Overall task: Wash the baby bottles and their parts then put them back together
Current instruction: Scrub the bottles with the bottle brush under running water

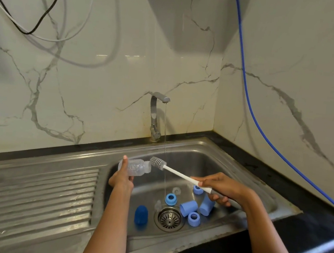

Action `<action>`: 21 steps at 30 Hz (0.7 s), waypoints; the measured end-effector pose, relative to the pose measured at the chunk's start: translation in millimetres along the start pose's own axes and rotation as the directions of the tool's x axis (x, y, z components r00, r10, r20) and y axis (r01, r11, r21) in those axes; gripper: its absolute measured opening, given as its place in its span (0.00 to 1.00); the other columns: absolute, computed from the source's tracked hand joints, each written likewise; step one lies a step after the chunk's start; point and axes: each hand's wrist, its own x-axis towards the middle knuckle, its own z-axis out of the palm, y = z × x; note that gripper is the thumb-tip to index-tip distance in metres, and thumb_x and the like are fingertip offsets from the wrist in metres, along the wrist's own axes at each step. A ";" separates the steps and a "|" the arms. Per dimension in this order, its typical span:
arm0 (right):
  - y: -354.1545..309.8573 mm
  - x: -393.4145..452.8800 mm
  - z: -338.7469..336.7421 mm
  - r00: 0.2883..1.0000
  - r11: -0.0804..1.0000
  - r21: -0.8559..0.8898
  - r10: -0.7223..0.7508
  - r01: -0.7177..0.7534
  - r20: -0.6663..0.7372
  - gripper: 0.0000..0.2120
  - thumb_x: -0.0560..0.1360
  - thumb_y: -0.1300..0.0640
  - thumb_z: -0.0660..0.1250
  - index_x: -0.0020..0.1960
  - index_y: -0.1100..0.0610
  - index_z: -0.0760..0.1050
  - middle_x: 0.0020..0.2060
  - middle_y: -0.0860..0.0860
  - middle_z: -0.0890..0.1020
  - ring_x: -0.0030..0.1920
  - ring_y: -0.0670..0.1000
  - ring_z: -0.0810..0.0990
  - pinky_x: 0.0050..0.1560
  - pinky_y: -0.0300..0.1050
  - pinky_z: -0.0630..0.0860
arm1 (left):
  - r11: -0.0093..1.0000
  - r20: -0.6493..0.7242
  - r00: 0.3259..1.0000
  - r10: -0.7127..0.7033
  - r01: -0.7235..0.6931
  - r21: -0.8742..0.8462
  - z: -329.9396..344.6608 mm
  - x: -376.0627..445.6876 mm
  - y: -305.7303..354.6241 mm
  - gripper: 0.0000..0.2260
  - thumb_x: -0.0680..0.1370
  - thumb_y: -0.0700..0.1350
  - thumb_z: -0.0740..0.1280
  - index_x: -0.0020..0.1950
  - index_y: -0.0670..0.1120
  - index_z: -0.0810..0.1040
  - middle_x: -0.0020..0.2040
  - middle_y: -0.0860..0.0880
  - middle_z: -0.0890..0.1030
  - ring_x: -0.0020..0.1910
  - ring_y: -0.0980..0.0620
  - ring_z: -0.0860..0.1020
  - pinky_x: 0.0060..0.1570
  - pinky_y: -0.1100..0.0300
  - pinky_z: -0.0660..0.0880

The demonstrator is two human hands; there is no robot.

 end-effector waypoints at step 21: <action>2.6 28.1 29.5 0.994 0.999 -0.004 -0.052 0.053 0.092 0.14 0.80 0.49 0.61 0.64 0.38 0.74 0.25 0.47 0.69 0.22 0.43 0.62 0.20 0.34 0.62 | 0.981 0.510 0.849 -0.137 0.045 0.188 7.8 -3.7 -9.2 0.19 0.81 0.41 0.59 0.71 0.39 0.65 0.64 0.36 0.71 0.57 0.41 0.75 0.47 0.50 0.76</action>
